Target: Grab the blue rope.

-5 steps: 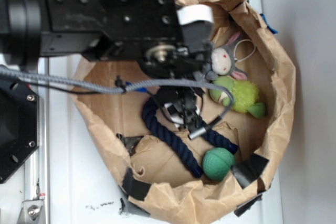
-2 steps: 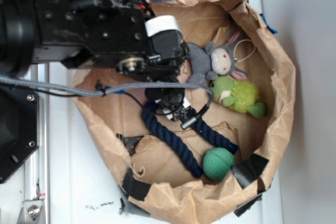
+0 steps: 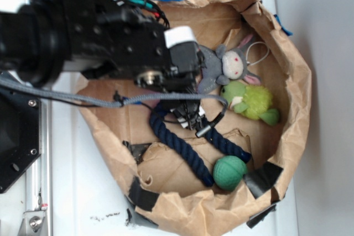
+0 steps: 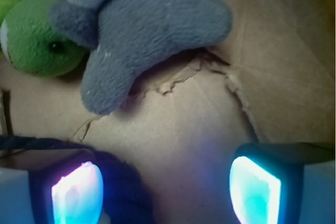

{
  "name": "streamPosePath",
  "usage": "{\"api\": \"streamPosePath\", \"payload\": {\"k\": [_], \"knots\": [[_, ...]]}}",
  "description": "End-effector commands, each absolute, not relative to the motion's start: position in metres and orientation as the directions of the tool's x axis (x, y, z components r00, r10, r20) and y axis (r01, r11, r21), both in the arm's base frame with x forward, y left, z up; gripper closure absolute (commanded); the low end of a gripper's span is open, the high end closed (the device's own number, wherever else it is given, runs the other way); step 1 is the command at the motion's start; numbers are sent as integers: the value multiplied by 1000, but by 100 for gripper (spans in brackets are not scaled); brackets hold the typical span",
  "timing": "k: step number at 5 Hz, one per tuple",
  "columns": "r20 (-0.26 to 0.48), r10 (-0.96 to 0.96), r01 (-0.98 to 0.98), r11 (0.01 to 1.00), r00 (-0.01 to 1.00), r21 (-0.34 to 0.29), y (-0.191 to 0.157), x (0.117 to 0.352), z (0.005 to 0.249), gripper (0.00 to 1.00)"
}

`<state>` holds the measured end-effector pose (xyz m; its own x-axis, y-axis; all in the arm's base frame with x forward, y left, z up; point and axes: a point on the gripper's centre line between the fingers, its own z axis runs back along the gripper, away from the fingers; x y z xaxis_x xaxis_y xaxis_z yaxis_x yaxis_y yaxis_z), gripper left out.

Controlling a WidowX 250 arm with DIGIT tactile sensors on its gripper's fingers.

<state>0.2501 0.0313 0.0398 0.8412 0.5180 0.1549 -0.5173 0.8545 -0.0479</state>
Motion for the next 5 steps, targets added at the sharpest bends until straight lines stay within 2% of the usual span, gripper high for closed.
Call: {"api": "streamPosePath", "payload": {"k": [1,3,4,5], "knots": [[166,382,-377,924,909,-67,26,256,55,0],[166,382,-377,924,909,-67,26,256,55,0],[156,411,-395,910,898,-127,25,251,79,0],[139,432,-412,898,891,-152,19,246,84,0]]}}
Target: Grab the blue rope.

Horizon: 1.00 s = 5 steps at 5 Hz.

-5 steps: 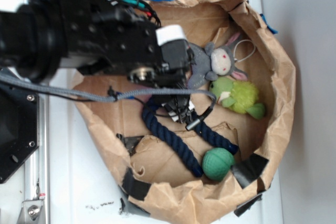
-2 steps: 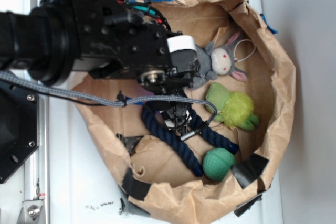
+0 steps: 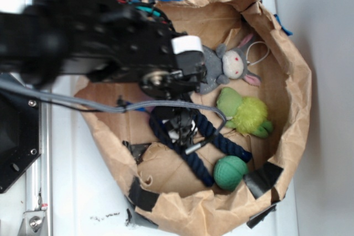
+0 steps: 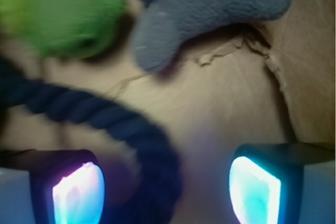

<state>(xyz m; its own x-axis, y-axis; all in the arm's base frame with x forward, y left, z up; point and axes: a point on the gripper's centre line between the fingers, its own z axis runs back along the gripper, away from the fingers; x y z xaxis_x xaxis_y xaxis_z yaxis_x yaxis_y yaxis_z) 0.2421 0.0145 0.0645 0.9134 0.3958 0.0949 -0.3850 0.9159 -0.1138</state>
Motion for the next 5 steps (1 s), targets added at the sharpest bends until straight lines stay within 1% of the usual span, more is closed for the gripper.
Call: {"api": "streamPosePath", "payload": {"k": [1,2,3,4,5], "knots": [[132,429,-406,898,893,-169,12,238,90,0],[149,420,-403,905,895,-136,13,240,79,0],[161,409,-399,913,898,-87,16,239,66,0],[149,447,-444,895,882,-52,25,243,56,0],[150,440,-440,897,885,-36,26,248,46,0]]}}
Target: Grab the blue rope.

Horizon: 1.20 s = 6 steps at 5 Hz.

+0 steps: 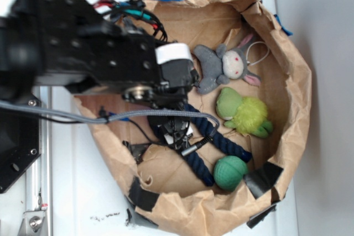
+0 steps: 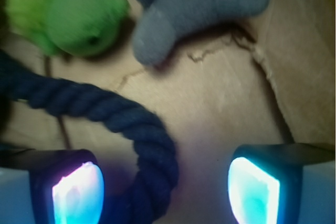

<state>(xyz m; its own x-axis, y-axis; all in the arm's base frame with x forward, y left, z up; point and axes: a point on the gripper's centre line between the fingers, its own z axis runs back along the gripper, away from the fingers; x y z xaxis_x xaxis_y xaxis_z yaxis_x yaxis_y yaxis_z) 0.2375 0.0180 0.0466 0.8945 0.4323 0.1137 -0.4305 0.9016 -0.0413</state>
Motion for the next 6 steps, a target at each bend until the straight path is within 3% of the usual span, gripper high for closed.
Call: {"api": "streamPosePath", "payload": {"k": [1,4,5,6], "knots": [[203,379,-384,923,903,-16,21,253,31,0],[180,319,-324,946,931,0,15,258,15,0],[176,326,-329,944,929,-14,16,258,15,100],[185,322,-324,946,929,-19,16,257,16,100]]}}
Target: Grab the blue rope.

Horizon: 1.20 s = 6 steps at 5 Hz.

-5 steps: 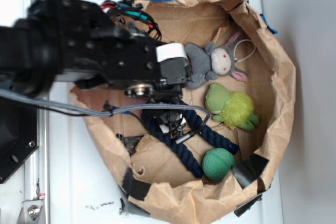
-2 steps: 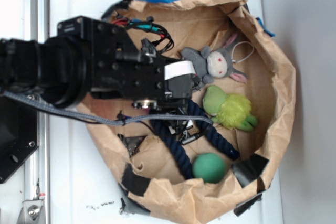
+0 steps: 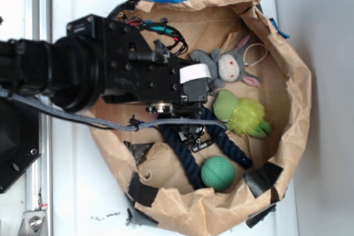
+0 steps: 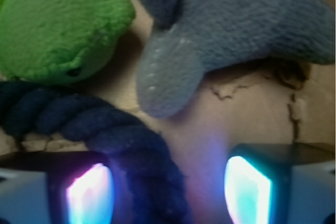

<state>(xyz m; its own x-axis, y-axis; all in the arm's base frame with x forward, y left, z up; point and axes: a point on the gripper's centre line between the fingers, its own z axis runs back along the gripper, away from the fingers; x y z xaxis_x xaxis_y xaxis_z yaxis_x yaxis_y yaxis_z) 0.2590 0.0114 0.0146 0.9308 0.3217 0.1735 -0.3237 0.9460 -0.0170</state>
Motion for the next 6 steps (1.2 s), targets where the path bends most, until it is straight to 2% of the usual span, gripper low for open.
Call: {"api": "streamPosePath", "payload": {"k": [1,3,4,5,6], "knots": [[190,321,-323,946,928,-20,16,257,16,100],[190,310,-313,950,931,-15,17,257,17,100],[198,281,-288,958,939,7,20,256,29,100],[175,263,-265,964,949,-10,19,257,62,100],[147,209,-209,978,967,-11,17,256,112,100]]}}
